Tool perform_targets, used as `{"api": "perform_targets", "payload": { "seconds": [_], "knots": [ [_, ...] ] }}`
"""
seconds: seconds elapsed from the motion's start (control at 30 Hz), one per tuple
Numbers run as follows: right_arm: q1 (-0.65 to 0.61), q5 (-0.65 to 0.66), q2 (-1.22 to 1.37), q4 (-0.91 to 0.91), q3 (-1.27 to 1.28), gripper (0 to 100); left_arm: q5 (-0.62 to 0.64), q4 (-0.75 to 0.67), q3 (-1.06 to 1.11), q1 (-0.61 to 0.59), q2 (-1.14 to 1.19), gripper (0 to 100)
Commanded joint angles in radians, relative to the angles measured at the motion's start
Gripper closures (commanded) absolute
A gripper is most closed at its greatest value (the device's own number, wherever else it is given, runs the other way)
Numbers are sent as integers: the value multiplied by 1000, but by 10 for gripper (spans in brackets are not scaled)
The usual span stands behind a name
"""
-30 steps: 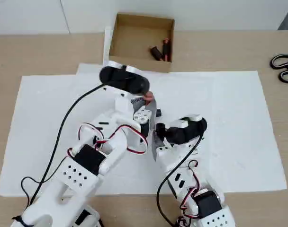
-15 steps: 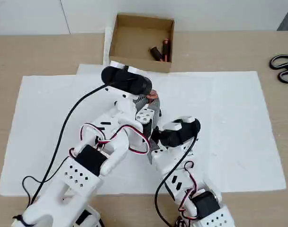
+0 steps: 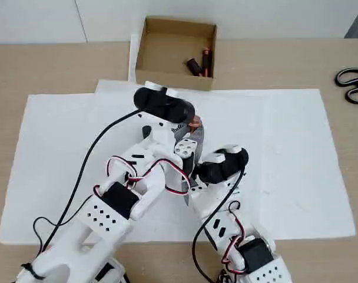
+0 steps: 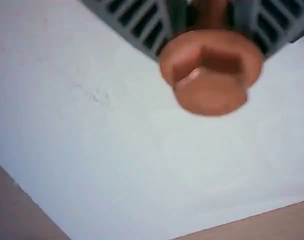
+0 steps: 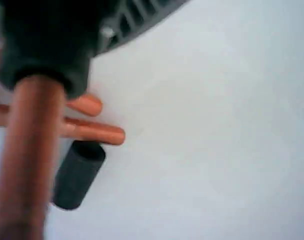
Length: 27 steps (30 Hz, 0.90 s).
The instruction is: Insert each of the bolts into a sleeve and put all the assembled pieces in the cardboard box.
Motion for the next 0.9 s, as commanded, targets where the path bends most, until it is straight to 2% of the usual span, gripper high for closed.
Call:
{"api": "perform_targets", "payload": {
  "seconds": [0.0, 0.3, 0.87],
  "knots": [
    [-2, -8, -15, -27, 9, 995, -2, -25, -1, 15, -5, 994],
    [1, -8, -15, -27, 9, 995, -2, -20, 38, 28, -5, 994],
    [5, -5, -15, -38, 9, 995, 2, 143, 31, 21, -11, 994]
  ]
}}
